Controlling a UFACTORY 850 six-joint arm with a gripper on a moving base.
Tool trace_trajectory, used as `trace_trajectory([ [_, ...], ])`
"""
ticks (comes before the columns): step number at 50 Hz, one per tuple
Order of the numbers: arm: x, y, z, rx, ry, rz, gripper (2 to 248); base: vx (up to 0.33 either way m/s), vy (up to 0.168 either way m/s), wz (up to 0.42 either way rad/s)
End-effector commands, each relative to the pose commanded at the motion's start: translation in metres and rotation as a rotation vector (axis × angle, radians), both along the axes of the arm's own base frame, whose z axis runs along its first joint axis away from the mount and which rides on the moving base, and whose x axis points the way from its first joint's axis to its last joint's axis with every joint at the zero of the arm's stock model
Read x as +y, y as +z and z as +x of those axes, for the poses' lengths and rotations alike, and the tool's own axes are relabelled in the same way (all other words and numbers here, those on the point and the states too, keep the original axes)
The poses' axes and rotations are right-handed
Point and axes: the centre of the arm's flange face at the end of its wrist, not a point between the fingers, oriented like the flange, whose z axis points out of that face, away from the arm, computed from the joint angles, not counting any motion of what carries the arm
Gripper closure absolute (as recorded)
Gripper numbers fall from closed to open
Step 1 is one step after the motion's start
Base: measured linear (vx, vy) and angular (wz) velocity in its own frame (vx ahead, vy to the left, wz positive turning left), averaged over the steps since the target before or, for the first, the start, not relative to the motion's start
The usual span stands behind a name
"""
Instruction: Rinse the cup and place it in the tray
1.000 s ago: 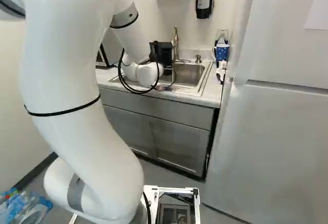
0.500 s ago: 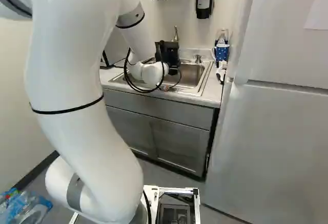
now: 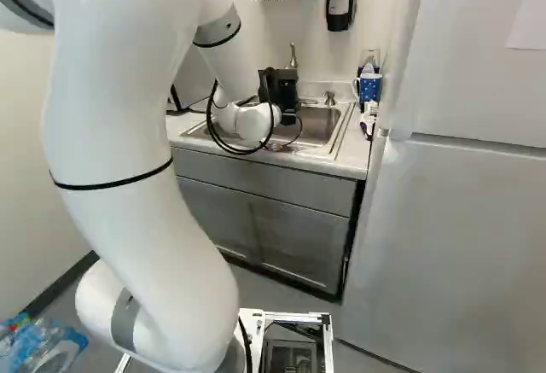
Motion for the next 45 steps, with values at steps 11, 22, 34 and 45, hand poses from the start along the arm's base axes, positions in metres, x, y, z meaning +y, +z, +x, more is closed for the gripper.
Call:
trace_trajectory([
  [11, 0.0, 0.0, 0.0, 0.0, 0.0, 0.0, 128, 0.0, 0.0, 0.0],
  [22, 0.0, 0.0, 0.0, 0.0, 0.0, 0.0, 128, 0.0, 0.0, 0.0],
  [34, 0.0, 0.0, 0.0, 0.0, 0.0, 0.0, 128, 0.0, 0.0, 0.0],
  [45, 0.0, 0.0, 0.0, 0.0, 0.0, 0.0, 128, 0.0, 0.0, 0.0],
])
